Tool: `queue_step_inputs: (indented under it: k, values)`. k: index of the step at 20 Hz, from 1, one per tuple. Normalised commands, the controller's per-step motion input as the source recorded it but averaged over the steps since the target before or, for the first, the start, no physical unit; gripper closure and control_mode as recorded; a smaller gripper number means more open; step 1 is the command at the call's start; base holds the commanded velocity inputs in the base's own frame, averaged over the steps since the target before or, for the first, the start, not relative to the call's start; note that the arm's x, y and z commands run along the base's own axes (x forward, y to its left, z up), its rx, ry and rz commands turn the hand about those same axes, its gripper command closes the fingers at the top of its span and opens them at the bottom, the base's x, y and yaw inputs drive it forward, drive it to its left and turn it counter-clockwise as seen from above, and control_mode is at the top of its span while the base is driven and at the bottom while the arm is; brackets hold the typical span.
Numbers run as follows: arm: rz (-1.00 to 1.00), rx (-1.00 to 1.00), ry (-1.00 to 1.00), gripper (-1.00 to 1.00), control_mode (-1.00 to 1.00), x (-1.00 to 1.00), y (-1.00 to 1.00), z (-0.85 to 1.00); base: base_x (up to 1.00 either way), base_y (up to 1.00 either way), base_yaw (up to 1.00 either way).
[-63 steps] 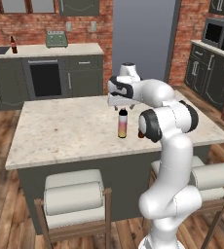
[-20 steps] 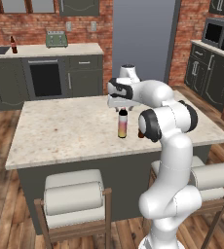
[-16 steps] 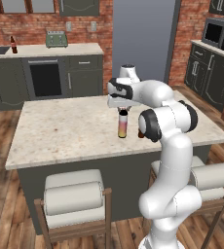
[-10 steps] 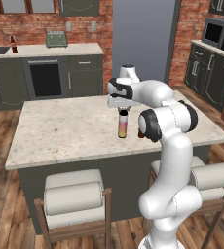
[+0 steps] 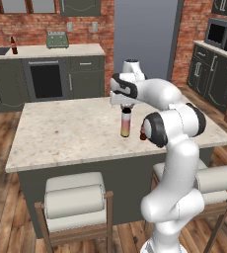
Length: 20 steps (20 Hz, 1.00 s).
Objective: Place the large bottle from the dining counter next to the other large bottle outside the sink, and place the small bottle from the dining counter next to the other small bottle inside the sink.
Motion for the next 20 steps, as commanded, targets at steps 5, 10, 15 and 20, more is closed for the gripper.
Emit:
queue_step_inputs:
  k: [5, 10, 15, 20]
  values:
    - [0.00, 0.00, -0.08, 1.00, -1.00, -0.60, 0.00, 0.38, 0.00, 0.00, 0.00]
    - [0.00, 0.00, -0.07, 1.00, -1.00, -0.76, -0.03, 0.19, 0.00, 0.00, 0.00]
    - [0.00, 0.00, -0.01, 1.00, -1.00, -0.86, -0.11, 0.13, 0.00, 0.00, 0.00]
    - [0.00, 0.00, 0.00, 1.00, -1.00, -0.89, -0.10, 0.10, 0.00, 0.00, 0.00]
